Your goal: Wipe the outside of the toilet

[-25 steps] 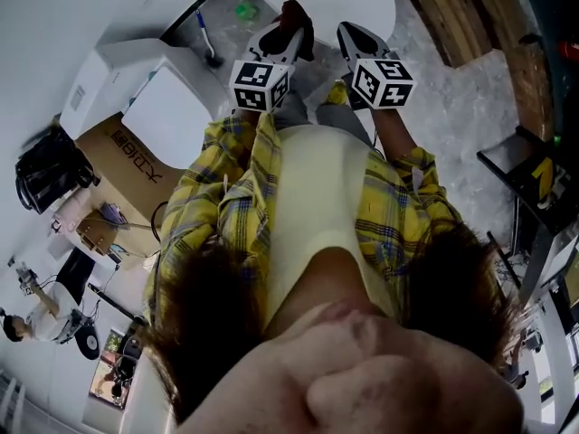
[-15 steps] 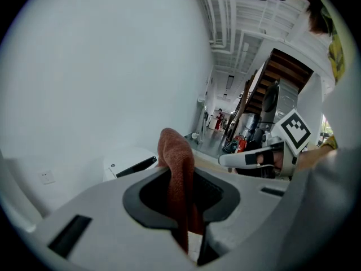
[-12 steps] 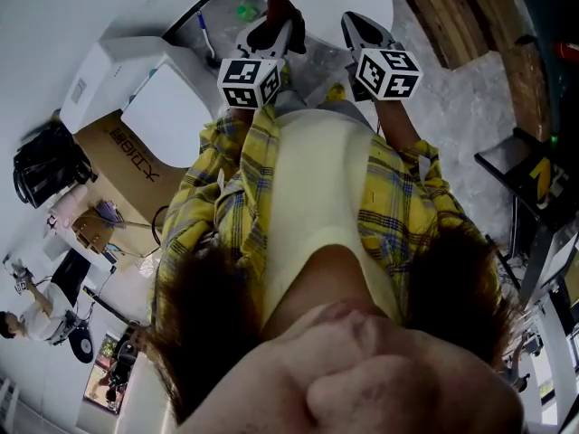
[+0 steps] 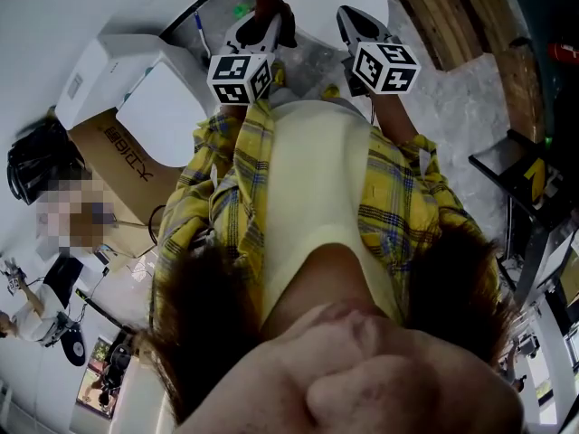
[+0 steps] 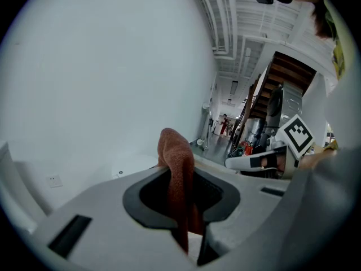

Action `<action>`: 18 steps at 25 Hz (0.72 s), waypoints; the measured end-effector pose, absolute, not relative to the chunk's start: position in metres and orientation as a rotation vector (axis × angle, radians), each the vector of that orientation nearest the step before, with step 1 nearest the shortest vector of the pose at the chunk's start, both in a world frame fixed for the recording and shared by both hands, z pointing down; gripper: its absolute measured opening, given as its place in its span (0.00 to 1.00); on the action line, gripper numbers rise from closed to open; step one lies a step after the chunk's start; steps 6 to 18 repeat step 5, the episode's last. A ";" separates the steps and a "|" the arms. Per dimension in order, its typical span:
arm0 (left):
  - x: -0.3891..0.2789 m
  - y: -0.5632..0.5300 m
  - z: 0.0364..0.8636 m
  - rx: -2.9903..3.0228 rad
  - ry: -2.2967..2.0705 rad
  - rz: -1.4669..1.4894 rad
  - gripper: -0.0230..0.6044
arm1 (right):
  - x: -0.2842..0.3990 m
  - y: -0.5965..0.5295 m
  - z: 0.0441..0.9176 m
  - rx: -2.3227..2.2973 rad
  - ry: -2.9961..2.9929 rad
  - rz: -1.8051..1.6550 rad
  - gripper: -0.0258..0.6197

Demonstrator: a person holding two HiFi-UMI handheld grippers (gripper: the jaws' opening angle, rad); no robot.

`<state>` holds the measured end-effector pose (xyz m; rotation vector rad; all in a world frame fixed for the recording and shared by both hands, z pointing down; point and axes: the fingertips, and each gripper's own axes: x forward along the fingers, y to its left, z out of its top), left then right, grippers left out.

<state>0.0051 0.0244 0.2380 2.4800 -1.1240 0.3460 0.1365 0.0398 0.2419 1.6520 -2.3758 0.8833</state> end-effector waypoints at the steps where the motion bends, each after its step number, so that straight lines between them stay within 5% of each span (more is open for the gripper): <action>1: 0.005 0.025 0.238 2.479 -1.126 0.346 0.17 | 0.137 0.040 0.242 1.654 -2.374 0.884 0.08; 18: 0.006 0.027 0.236 2.476 -1.129 0.342 0.17 | 0.140 0.044 0.241 1.654 -2.372 0.887 0.08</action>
